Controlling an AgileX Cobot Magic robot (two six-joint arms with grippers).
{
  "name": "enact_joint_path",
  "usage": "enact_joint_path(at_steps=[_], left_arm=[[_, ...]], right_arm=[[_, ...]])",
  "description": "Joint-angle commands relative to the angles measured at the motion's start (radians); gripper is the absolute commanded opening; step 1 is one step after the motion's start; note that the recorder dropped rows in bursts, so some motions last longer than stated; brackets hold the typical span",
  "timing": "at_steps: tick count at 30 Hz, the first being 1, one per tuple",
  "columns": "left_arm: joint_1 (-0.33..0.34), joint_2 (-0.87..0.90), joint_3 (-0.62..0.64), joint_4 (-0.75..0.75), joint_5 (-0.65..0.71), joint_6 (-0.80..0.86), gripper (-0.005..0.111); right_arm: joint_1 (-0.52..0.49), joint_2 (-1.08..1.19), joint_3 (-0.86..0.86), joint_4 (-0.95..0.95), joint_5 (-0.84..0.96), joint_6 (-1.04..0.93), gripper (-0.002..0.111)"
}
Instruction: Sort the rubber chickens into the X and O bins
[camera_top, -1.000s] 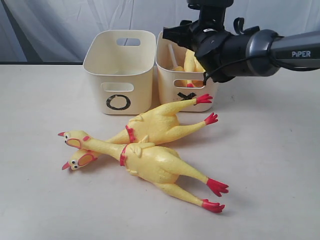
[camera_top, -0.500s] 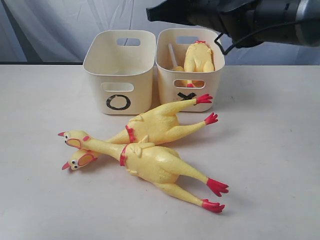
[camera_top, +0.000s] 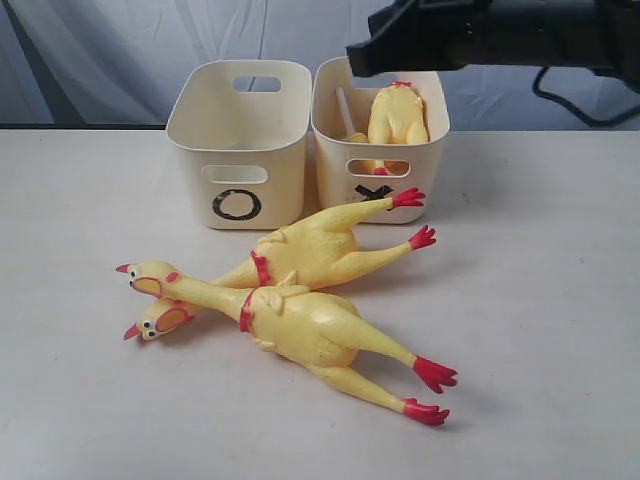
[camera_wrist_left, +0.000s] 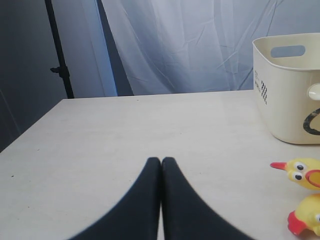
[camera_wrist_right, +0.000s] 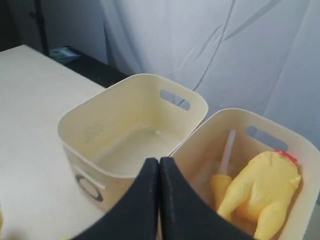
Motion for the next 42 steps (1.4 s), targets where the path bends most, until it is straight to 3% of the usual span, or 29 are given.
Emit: enact_joint_path(at_steps=[1, 7, 22, 38, 42], left_arm=[[-0.005, -0.004, 0.002, 0.0, -0.008, 0.0, 0.0], [-0.005, -0.004, 0.002, 0.0, -0.006, 0.0, 0.0], [-0.005, -0.004, 0.002, 0.0, -0.006, 0.0, 0.0], [-0.005, -0.004, 0.002, 0.0, -0.014, 0.0, 0.0], [-0.005, -0.004, 0.002, -0.179, -0.057, -0.005, 0.0]], right_arm=[[-0.02, -0.13, 0.085, -0.047, 0.144, -0.009, -0.001], [-0.02, -0.266, 0.156, -0.067, 0.308, 0.002, -0.001], [-0.02, -0.621, 0.381, -0.239, 0.456, 0.214, -0.001], [-0.02, -0.962, 0.729, -0.228, 0.456, 0.433, -0.001], [-0.02, -1.025, 0.788, -0.19, 0.451, 0.475, -0.001]])
